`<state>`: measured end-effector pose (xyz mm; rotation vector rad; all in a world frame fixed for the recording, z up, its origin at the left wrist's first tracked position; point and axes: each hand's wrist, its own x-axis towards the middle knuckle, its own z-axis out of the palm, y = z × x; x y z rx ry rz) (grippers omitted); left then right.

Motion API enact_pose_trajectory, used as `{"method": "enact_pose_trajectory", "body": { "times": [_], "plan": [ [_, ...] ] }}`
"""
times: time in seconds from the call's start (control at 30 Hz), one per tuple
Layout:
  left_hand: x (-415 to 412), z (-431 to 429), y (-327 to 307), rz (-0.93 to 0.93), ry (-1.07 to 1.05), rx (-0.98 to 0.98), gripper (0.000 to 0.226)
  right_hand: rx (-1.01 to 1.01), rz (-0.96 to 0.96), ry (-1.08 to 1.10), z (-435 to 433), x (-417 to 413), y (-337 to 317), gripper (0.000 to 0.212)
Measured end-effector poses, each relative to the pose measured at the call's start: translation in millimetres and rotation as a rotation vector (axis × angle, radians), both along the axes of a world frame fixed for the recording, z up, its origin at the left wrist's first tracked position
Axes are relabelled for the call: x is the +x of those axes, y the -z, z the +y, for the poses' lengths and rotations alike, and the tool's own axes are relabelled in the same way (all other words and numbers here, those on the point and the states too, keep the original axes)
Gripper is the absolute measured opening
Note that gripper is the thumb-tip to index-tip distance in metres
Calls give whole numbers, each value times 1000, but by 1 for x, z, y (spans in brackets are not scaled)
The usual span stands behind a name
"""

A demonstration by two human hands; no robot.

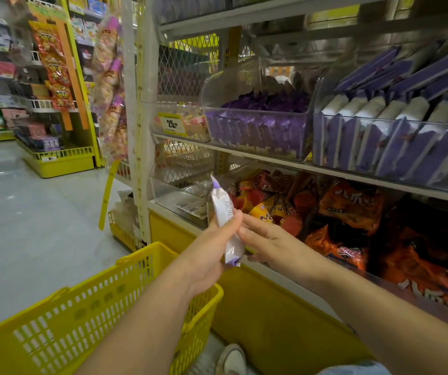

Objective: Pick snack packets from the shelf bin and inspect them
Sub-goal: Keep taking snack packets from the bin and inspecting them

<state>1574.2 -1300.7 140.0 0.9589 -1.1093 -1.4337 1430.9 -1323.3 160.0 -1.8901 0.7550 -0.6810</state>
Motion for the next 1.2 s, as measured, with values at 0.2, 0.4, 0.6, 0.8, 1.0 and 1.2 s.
{"method": "enact_pose_trajectory", "body": {
  "times": [0.2,0.4,0.6,0.8,1.0,1.2],
  "plan": [
    [10,-5,1,184,-66,-74,41,-32,-122,173,-12,-2,3,50],
    [16,-5,3,161,32,-82,54,140,-224,202,-26,-12,-6,43],
    [18,-4,3,54,37,-158,56,57,-258,66,-19,-18,-18,31],
    [20,-4,5,-66,9,-199,57,-208,-82,82,-8,-21,-30,37],
    [20,-5,9,-39,11,-164,57,-504,12,146,0,-16,-38,57],
    [22,-5,7,184,90,-72,49,-87,-227,48,-4,-22,-41,33]
  ]
}}
